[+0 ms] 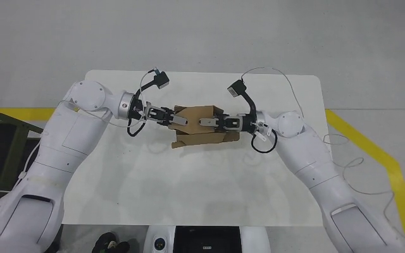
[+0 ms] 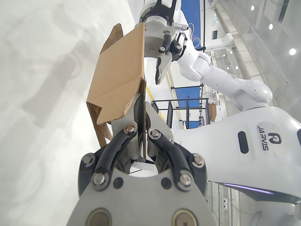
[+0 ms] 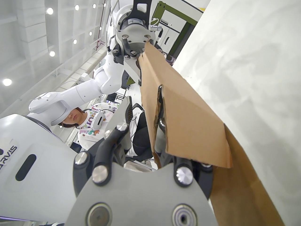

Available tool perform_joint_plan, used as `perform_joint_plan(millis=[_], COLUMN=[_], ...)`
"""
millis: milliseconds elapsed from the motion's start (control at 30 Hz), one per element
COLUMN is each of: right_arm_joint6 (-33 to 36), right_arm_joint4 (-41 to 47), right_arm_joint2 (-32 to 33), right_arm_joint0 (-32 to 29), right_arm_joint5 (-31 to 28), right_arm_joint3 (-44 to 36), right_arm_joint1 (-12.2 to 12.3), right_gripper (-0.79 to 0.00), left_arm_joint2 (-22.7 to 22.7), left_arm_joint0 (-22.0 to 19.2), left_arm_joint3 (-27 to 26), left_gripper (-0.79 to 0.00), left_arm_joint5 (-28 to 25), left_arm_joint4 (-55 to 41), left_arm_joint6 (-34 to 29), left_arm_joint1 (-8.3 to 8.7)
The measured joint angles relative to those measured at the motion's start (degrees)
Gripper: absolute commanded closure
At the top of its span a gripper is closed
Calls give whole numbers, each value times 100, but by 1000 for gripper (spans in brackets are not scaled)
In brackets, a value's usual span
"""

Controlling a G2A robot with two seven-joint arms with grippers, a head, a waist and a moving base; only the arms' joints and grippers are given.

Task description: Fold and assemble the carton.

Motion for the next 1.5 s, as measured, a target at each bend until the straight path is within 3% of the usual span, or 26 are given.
perform_joint_plan(millis=[233,267,333,400,800,1233,1500], right_arm_joint6=[74,85,106,118,-105,-503,-611], right_arm_joint4=[60,63,79,88,-131,-510,-591], right_arm_joint2=[-54,-60,-74,-80,-69,-70,-176], right_arm_joint0=[79,86,98,107,117,114,98], right_arm_joint5=[-27,-30,-28,-31,-58,-16,-20], right_arm_joint3=[133,145,170,188,239,221,175], right_arm_joint1=[-46,-51,-62,-71,-100,-131,-189], right_gripper=[0,0,0,0,0,0,0], left_arm_joint2=[17,17,16,14,-122,-453,-414], left_arm_joint0=[12,13,15,15,40,150,217], left_arm_joint3=[-11,-13,-17,-19,83,0,-152], left_gripper=[-6,-55,-286,-785,-785,-785,-785], left_arm_joint5=[12,11,11,10,203,933,1030], left_arm_joint4=[23,23,25,25,-290,-1391,-1586], left_arm_joint6=[-41,-43,-47,-53,-69,-431,-464], left_arm_joint1=[-13,-14,-17,-19,-20,-1,-42])
